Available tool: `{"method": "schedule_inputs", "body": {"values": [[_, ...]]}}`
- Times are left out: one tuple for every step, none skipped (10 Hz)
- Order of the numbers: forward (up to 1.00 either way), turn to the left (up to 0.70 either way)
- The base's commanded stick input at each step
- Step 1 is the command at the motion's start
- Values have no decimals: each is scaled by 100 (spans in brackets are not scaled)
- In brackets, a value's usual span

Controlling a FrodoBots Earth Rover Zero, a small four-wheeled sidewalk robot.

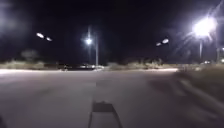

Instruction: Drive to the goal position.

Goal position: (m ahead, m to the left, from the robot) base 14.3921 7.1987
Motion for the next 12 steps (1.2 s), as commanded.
{"method": "schedule_inputs", "body": {"values": [[70, 0], [70, 0], [70, 0], [70, 0], [70, 0], [70, 0], [70, 0], [70, 0], [70, 0], [70, 0], [70, -27], [70, -24]]}}
